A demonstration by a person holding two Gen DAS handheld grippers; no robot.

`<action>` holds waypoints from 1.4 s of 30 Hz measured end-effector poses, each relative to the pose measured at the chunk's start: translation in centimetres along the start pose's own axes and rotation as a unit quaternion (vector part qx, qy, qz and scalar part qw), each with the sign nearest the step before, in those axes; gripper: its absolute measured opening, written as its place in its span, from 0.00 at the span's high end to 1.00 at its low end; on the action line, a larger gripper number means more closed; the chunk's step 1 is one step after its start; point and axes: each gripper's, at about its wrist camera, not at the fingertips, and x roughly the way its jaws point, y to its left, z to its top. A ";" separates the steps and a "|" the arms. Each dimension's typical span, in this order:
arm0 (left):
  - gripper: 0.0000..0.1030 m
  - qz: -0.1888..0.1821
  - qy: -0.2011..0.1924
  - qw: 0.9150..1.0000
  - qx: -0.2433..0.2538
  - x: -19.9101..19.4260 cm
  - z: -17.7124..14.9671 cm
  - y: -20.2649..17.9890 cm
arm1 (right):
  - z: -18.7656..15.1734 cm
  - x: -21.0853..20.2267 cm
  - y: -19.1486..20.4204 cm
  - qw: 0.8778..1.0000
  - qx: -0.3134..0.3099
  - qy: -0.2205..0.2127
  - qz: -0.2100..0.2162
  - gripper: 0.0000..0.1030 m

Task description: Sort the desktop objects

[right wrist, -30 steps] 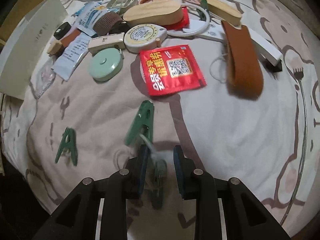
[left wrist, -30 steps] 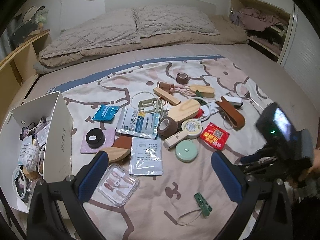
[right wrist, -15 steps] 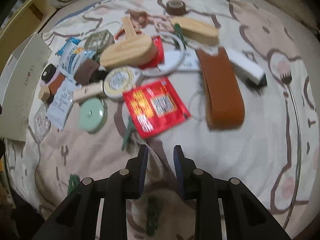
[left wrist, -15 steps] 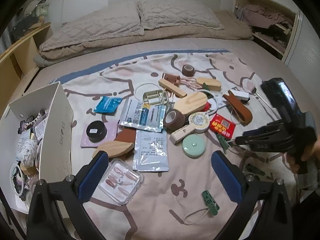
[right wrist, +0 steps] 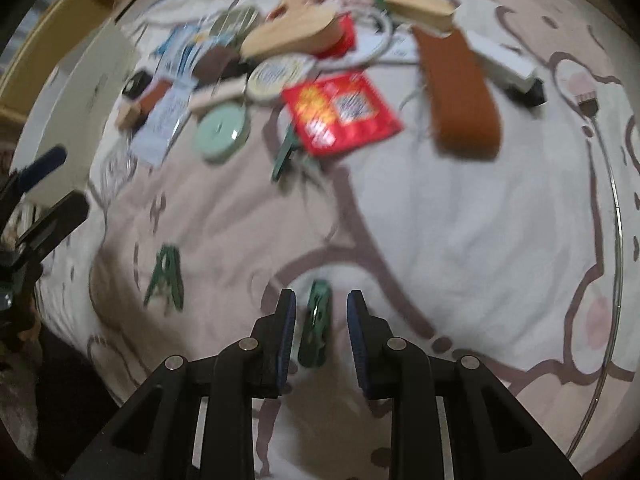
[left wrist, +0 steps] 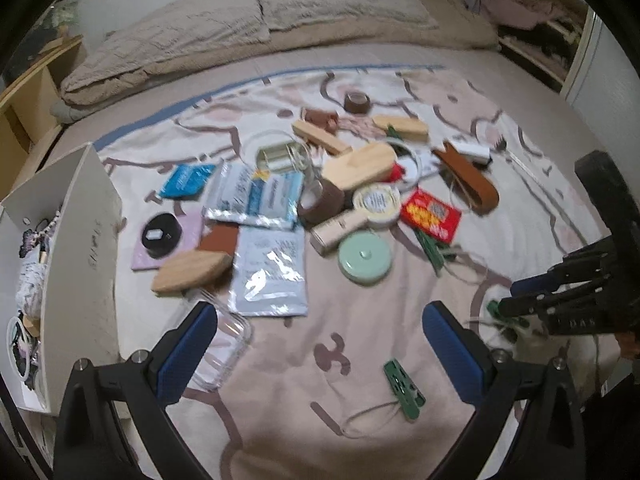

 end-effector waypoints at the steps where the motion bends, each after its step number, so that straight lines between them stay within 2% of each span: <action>1: 0.00 0.001 0.005 1.000 0.004 0.3 -0.2 -0.3 | -0.3 0.2 0.2 1.000 -0.007 0.004 -0.003 0.75; 4: 0.00 0.003 0.018 1.000 0.023 1.0 -0.9 -1.6 | -0.7 0.5 0.3 1.000 -0.017 0.013 -0.016 0.75; 5: 0.00 0.003 0.023 0.999 0.031 1.3 -1.2 -2.0 | -0.8 0.5 0.2 1.000 0.011 0.008 -0.016 0.75; 12: 0.00 0.015 0.049 0.996 0.078 2.9 -2.9 -3.8 | -1.0 -0.3 -2.4 0.998 0.046 -0.005 -0.038 0.75; 20: 0.00 0.033 0.065 0.995 0.071 3.7 -4.0 -2.2 | -1.2 -1.2 -4.8 0.996 0.082 -0.017 -0.034 0.75; 25: 0.00 0.039 0.074 0.994 0.067 3.9 -4.5 -1.4 | -1.5 -1.8 -3.6 0.999 0.044 -0.029 0.003 0.75; 30: 0.00 0.045 0.077 0.994 0.069 4.0 -4.9 -1.0 | -1.9 -0.9 -2.1 1.000 -0.017 -0.014 -0.008 0.74; 31: 0.00 0.046 0.078 0.993 0.070 4.0 -4.9 -1.0 | -2.3 -0.7 -1.8 0.999 -0.029 -0.011 -0.017 0.65; 32: 0.00 0.048 0.078 0.993 0.073 3.9 -5.0 -1.0 | -2.4 -0.5 -1.4 0.999 -0.037 -0.011 -0.026 0.43; 33: 0.00 0.052 0.077 0.993 0.076 3.9 -5.1 -1.0 | -2.4 -0.5 -1.1 0.998 -0.045 -0.013 -0.037 0.32; 34: 0.00 0.055 0.075 0.992 0.079 3.9 -5.2 -1.0 | -2.5 -0.5 -0.9 0.997 -0.056 -0.020 -0.049 0.27; 38: 0.00 0.070 0.071 0.991 0.087 3.8 -5.2 -0.6 | -2.4 -0.1 -1.0 0.997 -0.057 -0.017 -0.053 0.27; 42: 0.00 0.104 0.072 0.987 0.095 4.0 -5.2 0.2 | -2.7 0.4 -1.3 0.996 -0.066 -0.007 -0.055 0.27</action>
